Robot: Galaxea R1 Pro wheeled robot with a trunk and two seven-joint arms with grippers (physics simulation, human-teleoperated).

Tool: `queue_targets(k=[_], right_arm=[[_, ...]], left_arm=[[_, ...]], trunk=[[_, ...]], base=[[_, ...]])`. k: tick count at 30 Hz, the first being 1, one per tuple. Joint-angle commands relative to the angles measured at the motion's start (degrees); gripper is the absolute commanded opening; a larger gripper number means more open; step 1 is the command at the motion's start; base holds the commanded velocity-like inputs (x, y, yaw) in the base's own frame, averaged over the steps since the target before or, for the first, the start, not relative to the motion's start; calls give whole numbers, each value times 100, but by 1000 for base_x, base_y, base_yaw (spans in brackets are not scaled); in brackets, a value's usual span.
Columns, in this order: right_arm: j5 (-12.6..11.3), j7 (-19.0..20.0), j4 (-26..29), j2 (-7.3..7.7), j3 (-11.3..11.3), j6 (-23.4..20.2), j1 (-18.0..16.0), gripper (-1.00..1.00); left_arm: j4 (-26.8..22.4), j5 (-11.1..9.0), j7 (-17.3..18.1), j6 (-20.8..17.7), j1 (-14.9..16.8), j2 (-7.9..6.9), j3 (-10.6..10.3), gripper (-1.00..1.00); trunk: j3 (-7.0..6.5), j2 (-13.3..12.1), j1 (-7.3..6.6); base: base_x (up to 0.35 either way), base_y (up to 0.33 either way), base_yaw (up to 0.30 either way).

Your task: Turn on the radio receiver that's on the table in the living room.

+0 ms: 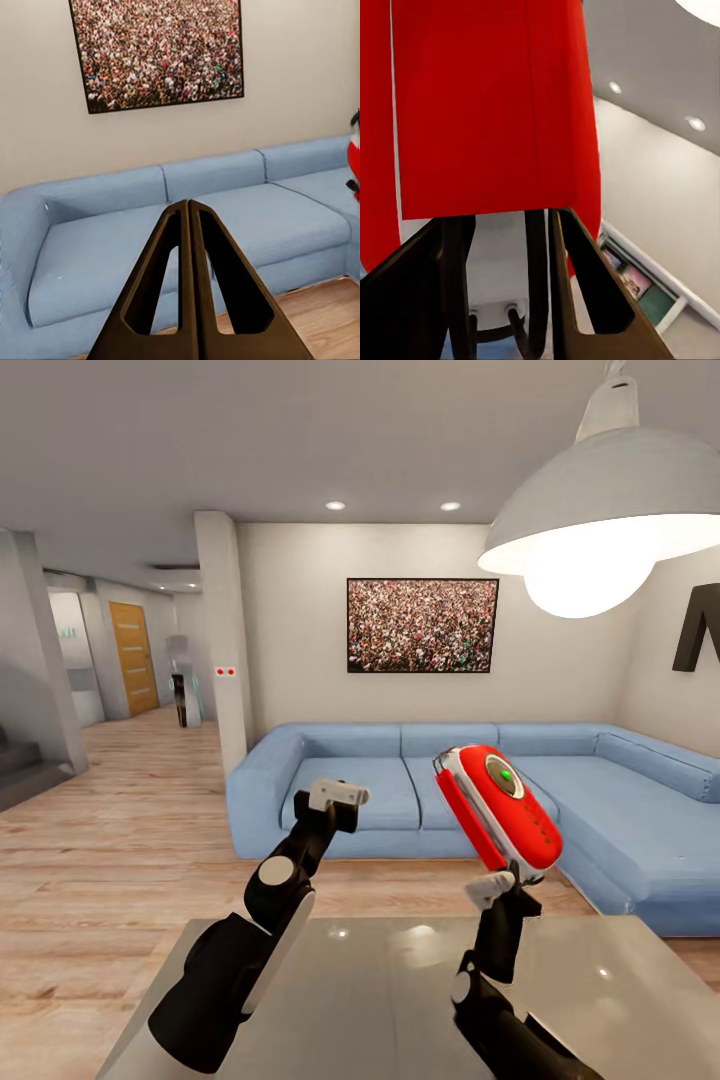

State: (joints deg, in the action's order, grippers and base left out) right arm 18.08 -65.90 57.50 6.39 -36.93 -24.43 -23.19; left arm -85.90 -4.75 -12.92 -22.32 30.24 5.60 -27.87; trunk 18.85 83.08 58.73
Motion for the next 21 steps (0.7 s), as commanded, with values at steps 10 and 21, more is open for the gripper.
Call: queue_targets(k=[10,21], right_arm=[[29,886,901,2,595,-71,1,-100],[3,2485,2227,-26,1539,-978,-1,-100]], left_arm=[[121,0,0,0,0,-15,1,-100],[371,0,0,4,0,-15,1,100]], trunk=[[0,0,0],[0,0,0]], base=[[0,0,0],[0,0,0]])
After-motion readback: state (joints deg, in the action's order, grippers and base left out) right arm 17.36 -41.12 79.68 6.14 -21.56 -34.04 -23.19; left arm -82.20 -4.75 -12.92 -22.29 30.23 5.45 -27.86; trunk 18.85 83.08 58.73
